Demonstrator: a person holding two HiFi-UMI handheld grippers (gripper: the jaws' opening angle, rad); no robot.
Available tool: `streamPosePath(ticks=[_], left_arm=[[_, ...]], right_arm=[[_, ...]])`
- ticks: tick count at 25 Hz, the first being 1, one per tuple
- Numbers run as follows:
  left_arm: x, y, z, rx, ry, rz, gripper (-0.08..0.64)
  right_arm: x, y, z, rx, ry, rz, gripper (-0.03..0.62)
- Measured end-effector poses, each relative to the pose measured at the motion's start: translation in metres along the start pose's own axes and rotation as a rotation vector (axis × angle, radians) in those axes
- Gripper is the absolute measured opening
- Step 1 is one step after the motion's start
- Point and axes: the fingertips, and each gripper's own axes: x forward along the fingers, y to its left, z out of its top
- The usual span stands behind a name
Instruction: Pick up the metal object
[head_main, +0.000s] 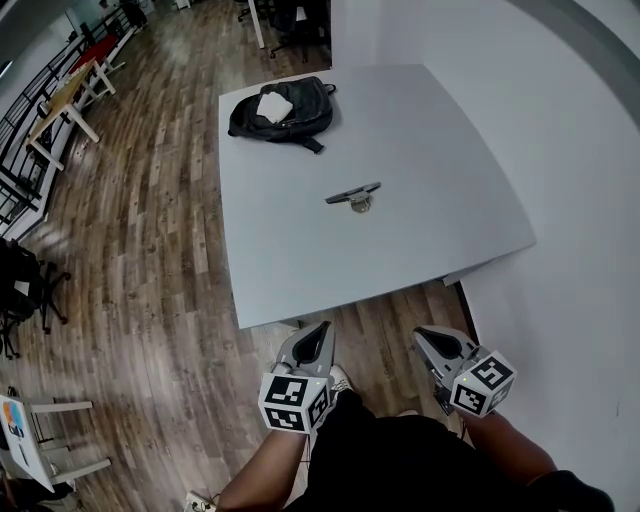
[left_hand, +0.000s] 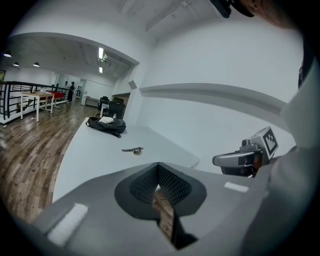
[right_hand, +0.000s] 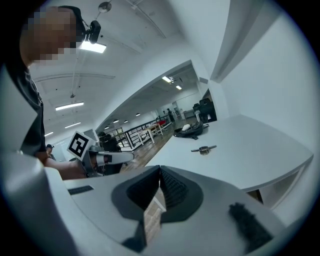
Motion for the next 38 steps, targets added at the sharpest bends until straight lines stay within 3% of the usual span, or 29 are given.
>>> streamPosePath(ticks=[18, 23, 30, 38], left_arm=[[0.003, 0.051, 0.007, -0.012, 0.008, -0.007, 0.008], [0.001, 0.047, 0.012, 0.014, 0.009, -0.029, 0.008], [0.004, 0.047, 0.014, 0.016, 0.000, -0.020, 0.008], [0.010, 0.048, 0.017, 0.024, 0.007, 0.017, 0.008]], right_arm=[[0.085, 0.012, 0.034, -0.051, -0.005, 0.049, 0.006], [0.085, 0.007, 0.047, 0.008, -0.044, 0.035, 0.006], [0.082, -0.007, 0.066, -0.078, -0.068, -0.011, 0.006], [0.092, -0.037, 0.079, -0.071, -0.079, -0.011, 0.006]])
